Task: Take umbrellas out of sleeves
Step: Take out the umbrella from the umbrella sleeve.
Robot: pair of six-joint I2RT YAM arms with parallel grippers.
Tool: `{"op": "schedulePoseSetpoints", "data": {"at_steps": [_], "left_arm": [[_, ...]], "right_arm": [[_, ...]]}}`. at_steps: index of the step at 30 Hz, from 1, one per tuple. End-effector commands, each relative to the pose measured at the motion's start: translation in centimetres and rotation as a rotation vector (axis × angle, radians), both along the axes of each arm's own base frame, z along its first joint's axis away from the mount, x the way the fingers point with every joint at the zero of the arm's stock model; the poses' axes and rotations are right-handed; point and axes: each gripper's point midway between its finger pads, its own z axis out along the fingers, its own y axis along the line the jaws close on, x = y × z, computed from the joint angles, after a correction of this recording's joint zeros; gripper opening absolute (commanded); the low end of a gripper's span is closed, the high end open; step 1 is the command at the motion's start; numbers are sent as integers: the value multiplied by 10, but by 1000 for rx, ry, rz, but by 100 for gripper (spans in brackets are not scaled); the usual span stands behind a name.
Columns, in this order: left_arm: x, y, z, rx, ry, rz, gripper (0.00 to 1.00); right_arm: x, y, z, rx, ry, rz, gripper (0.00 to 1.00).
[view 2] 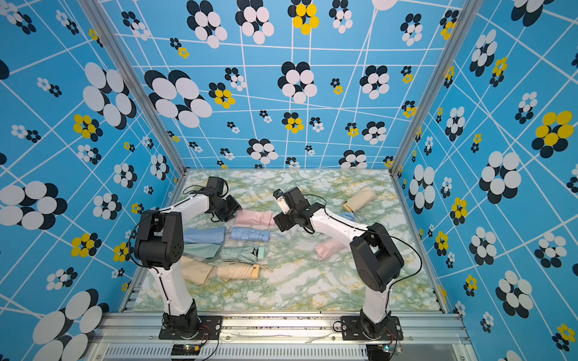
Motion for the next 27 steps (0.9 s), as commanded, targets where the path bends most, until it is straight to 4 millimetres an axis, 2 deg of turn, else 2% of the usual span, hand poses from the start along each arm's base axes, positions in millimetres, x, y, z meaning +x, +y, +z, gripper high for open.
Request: {"op": "schedulePoseSetpoints", "data": {"at_steps": [1,3,6,13,20,25,27], "left_arm": [[13,-5,3,-11,-22,6,49],[14,-6,0,-16,-18,7,44],[15,-5,-3,-9,-16,9,44],[18,-5,-9,-1,-10,4,24],[15,-2,-13,32,1,-16,0],[14,-3,-8,33,-17,-39,0],[13,-3,-6,31,-24,-41,0]], "right_arm": [[-2,-2,-5,1,29,-12,82],[-3,-3,-7,0,35,-10,82],[-4,-3,-9,2,39,-12,82],[-4,-2,-14,-8,42,3,82],[-3,-1,-22,-130,25,142,83],[-5,3,-25,-215,13,295,87],[-2,5,-26,-234,-1,352,93]]}}
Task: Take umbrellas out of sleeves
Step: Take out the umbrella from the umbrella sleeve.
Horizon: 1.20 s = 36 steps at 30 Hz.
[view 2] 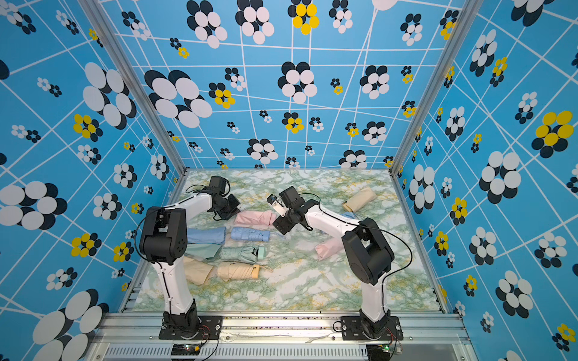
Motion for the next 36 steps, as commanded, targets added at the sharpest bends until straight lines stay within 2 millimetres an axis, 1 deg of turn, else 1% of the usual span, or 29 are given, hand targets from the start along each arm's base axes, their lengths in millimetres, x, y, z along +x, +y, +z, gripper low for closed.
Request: {"op": "schedulePoseSetpoints", "data": {"at_steps": [1,3,7,11,13,15,16,17,19,21,24,27,33,36], "left_arm": [[-1,-1,6,19,-18,-27,0],[-2,-2,6,16,-20,-30,0],[-3,-3,7,8,-21,-38,0],[-5,-5,6,2,-18,-44,0],[-5,-6,5,-2,-16,-47,0],[-7,-5,5,-4,-14,-49,0],[-7,-6,6,-6,-16,-50,0],[-8,-6,5,-5,-14,-51,0],[-8,-6,6,-5,-16,-51,0],[-8,-6,6,-7,-15,-51,0],[-8,-9,7,-20,-19,-56,0],[-8,-9,9,-22,-22,-57,0],[-8,-10,15,-31,-31,-55,0],[-8,-11,17,-34,-36,-55,0]], "right_arm": [[0,0,-5,-63,1,148,95],[7,2,-10,-69,0,188,96],[15,7,-19,-67,-3,279,96],[10,15,-29,-33,-22,429,99],[13,18,-32,-12,-32,461,99],[16,19,-34,3,-27,474,99],[16,18,-39,2,-13,475,99],[25,22,-30,13,-37,473,99],[31,22,-31,15,-32,469,99],[32,23,-42,10,1,475,98],[34,26,-49,6,21,482,94],[37,27,-53,-3,27,485,90],[36,30,-60,-3,84,496,87],[36,30,-62,-3,98,493,83]]}}
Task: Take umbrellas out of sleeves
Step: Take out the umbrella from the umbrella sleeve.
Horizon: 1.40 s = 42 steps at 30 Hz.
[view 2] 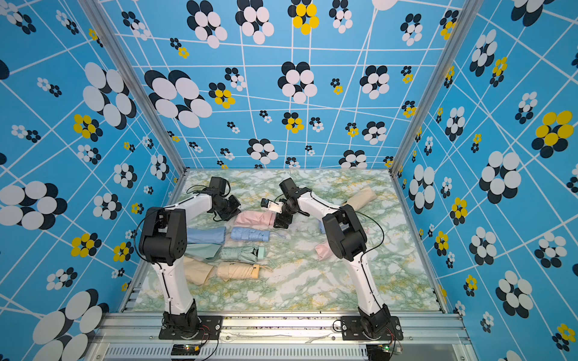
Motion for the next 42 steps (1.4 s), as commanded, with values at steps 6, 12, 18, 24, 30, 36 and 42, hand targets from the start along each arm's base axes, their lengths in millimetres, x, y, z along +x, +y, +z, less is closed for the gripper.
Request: {"op": "schedulePoseSetpoints", "data": {"at_steps": [6,12,18,24,30,36,42], "left_arm": [[-4,-7,14,-20,-28,-22,0],[-3,-9,16,-23,-31,-25,0],[-3,-10,16,-24,-30,-27,0],[-3,-11,15,-25,-29,-31,0],[-3,-12,13,-29,-27,-34,0],[-3,-12,14,-30,-30,-34,0],[-3,-12,14,-31,-29,-35,0]], "right_arm": [[-8,3,-8,9,75,8,77],[-5,8,-8,10,66,4,75],[-2,12,-11,6,53,4,70],[0,17,-13,2,31,4,63],[-2,18,-16,-10,25,7,56],[-3,22,-18,-20,7,16,58],[-3,23,-21,-42,-18,31,62]]}}
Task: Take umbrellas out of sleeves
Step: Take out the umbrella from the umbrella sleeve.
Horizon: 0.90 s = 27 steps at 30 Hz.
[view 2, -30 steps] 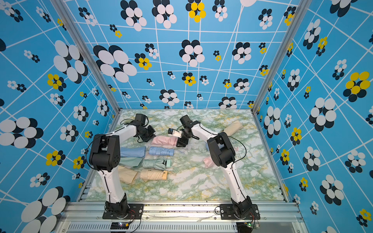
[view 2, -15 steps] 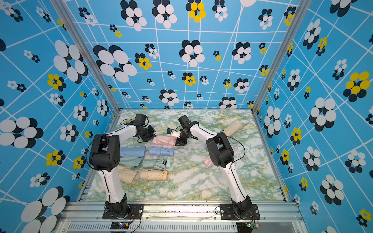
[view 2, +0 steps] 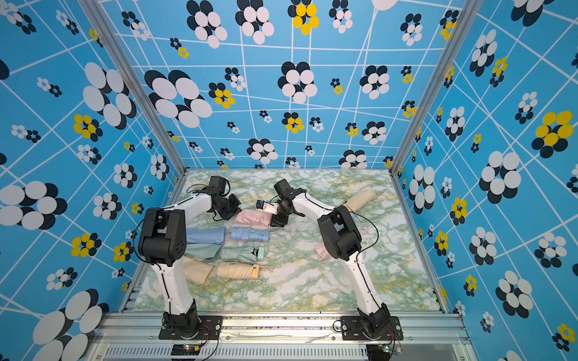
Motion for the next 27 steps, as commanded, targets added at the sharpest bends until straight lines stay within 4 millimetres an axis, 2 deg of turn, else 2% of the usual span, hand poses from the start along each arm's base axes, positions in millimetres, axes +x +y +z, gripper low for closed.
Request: {"op": "schedulePoseSetpoints", "data": {"at_steps": [1,4,9,14,27], "left_arm": [[-5,-7,9,-12,-12,-24,0],[-5,-7,8,-12,-10,-25,0],[-6,-6,11,-2,-15,-29,0],[-7,4,14,14,-18,-16,0],[-12,22,14,36,-14,7,0]], "right_arm": [[-1,4,-14,-22,-6,18,62],[-3,6,-13,-18,3,23,56],[-4,6,-14,-20,3,25,51],[-8,9,-9,-12,2,34,45],[-14,13,-5,-8,2,49,41]]}}
